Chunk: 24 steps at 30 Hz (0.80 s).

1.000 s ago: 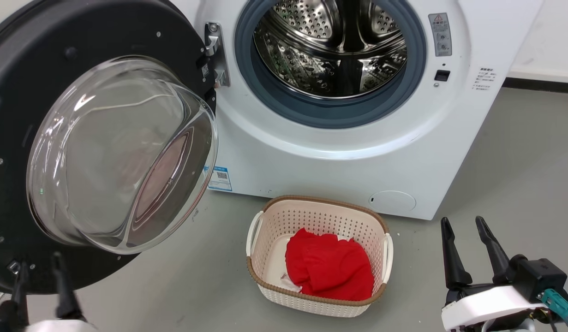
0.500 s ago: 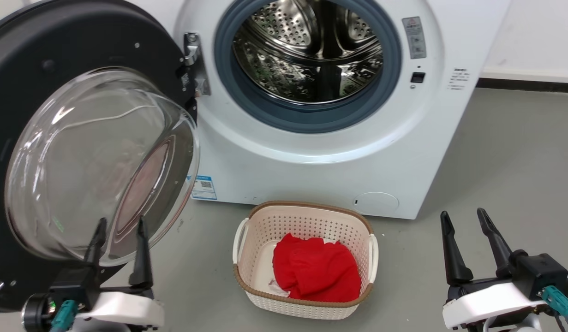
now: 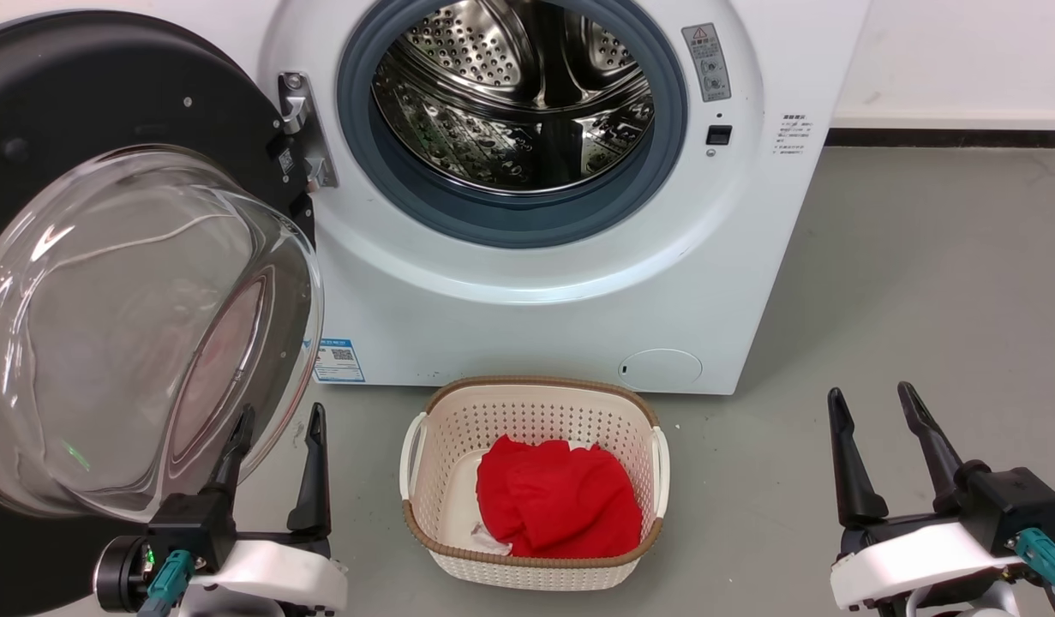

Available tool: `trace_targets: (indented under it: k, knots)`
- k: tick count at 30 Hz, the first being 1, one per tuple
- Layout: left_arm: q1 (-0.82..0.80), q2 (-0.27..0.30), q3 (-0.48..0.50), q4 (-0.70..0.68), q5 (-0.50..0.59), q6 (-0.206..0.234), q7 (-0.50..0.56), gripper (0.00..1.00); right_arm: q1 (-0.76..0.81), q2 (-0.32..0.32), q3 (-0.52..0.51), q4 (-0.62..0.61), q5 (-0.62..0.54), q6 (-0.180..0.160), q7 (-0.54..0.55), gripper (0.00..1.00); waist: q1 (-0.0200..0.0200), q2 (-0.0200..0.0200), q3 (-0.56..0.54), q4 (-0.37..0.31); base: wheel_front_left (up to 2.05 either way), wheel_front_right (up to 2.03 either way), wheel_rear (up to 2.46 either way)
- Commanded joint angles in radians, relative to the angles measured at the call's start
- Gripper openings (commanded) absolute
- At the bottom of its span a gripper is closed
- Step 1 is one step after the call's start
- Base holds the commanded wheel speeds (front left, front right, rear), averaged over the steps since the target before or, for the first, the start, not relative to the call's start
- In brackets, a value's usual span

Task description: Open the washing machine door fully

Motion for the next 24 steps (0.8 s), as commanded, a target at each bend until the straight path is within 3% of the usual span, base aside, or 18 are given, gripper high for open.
trace_targets:
  k: [1,21,22,24]
  knots:
    - [-0.007,0.000,0.003,0.002,0.001,0.001,-0.003,1.00,0.011,0.002,0.002,-0.002,0.005,0.000,0.000,1.00,0.0000,-0.0001,0.002,-0.003,0.00,0.00,0.00]
    - [-0.022,0.006,0.006,0.013,0.022,-0.005,-0.003,1.00,-0.007,0.002,0.009,0.028,0.018,0.000,0.004,1.00,0.0000,-0.0001,0.013,-0.011,0.00,0.00,0.00]
    - [-0.007,0.004,0.007,0.020,0.018,-0.002,0.000,0.00,0.003,0.000,0.008,0.030,0.014,0.000,0.006,0.00,0.0000,-0.0001,0.014,-0.011,0.00,0.00,0.00]
    - [0.003,0.000,0.007,0.040,0.015,-0.002,0.004,0.00,0.015,0.000,0.008,0.047,0.016,0.000,0.007,0.00,0.0000,-0.0001,0.014,-0.011,0.00,0.00,0.00]
